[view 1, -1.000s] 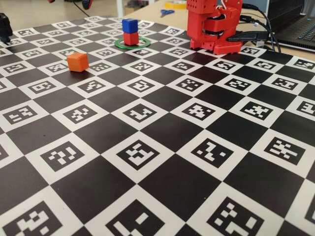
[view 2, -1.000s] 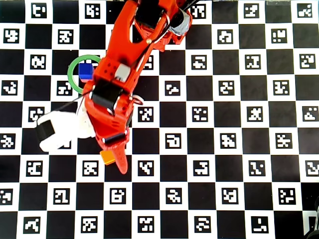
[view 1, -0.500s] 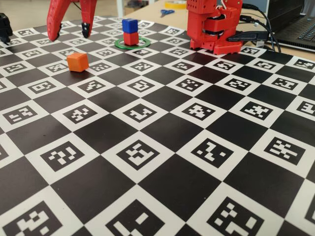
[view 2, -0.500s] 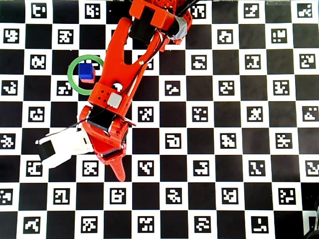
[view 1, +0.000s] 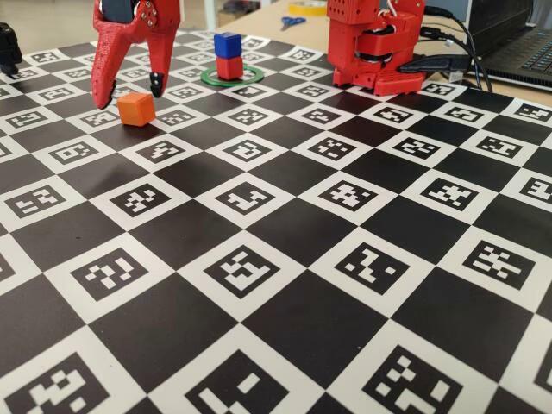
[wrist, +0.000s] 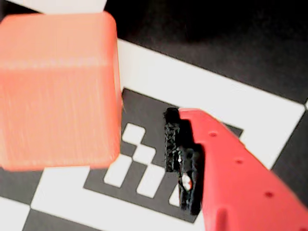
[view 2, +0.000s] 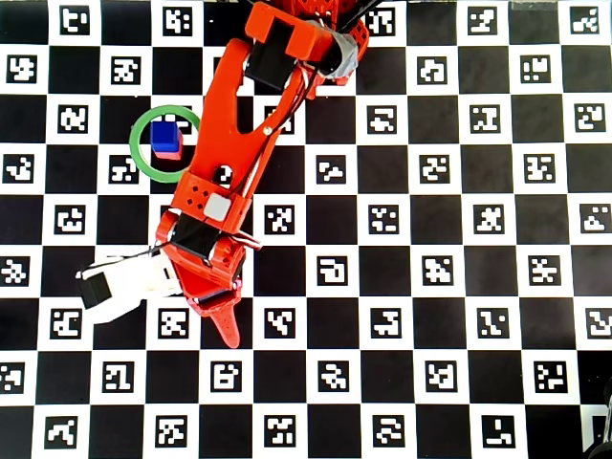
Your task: Grab the red cube then put it in the green circle then put the blue cube on top and finally the orange cube on top
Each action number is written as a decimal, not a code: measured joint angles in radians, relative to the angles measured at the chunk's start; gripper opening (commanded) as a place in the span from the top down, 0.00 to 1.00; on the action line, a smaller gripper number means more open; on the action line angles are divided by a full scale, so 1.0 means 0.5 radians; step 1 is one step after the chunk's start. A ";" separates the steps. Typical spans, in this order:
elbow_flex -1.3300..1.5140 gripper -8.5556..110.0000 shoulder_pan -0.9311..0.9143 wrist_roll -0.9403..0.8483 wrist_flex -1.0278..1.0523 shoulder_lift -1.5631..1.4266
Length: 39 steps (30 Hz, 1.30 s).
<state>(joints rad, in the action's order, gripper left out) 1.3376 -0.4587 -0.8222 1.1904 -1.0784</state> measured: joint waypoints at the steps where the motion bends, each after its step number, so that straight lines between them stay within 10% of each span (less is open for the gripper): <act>1: 0.000 0.47 0.000 0.012 -0.012 0.012; 39: 0.000 0.89 0.028 0.233 -0.120 0.061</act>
<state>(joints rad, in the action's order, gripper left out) 1.3376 -0.4449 -0.7056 1.1305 -1.0477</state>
